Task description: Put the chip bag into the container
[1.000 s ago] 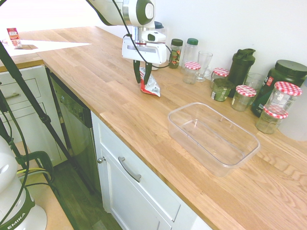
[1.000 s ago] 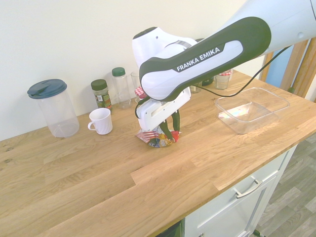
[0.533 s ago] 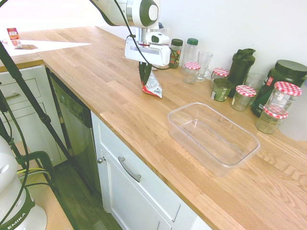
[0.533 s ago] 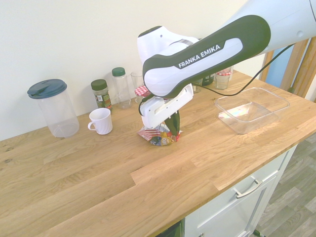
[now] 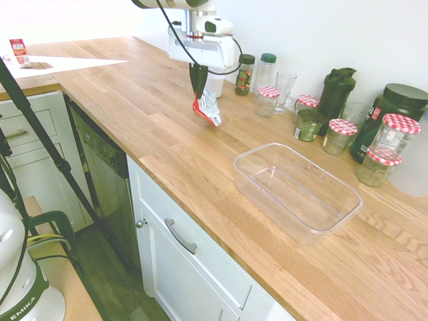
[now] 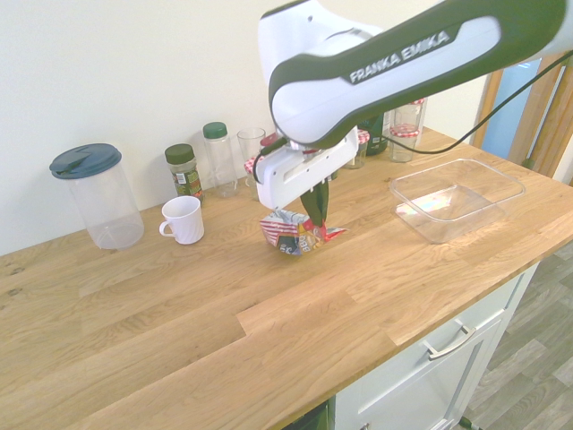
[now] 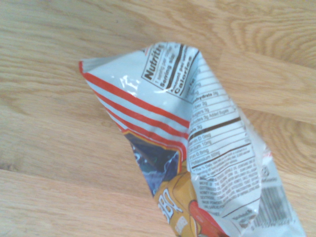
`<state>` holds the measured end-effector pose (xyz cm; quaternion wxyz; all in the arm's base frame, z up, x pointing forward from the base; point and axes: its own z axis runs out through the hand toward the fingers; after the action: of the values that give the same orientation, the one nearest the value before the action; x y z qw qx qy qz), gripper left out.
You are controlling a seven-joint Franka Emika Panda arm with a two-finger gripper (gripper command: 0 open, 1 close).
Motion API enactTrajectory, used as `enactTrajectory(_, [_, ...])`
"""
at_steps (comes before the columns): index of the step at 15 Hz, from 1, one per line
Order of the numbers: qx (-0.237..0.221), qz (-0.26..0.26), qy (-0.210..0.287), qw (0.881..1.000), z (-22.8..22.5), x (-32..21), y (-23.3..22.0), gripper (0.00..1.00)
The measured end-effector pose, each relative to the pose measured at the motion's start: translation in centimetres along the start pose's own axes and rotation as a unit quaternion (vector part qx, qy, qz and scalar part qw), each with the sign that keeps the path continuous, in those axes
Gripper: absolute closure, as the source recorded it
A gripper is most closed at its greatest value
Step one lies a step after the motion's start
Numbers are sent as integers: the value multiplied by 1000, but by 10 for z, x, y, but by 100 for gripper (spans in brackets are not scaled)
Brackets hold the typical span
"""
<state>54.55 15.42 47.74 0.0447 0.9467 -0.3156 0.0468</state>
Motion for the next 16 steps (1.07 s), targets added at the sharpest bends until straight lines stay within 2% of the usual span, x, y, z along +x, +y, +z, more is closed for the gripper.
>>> enactTrajectory(4, [40, 35, 4, 999, -45, 27, 78, 100])
enactTrajectory(8, [75, 64, -6, 995, -56, 68, 185, 100])
enactTrajectory(13, [110, 89, -24, 990, -30, 110, 318, 100])
enactTrajectory(16, [122, 94, -35, 987, -2, 129, 357, 100])
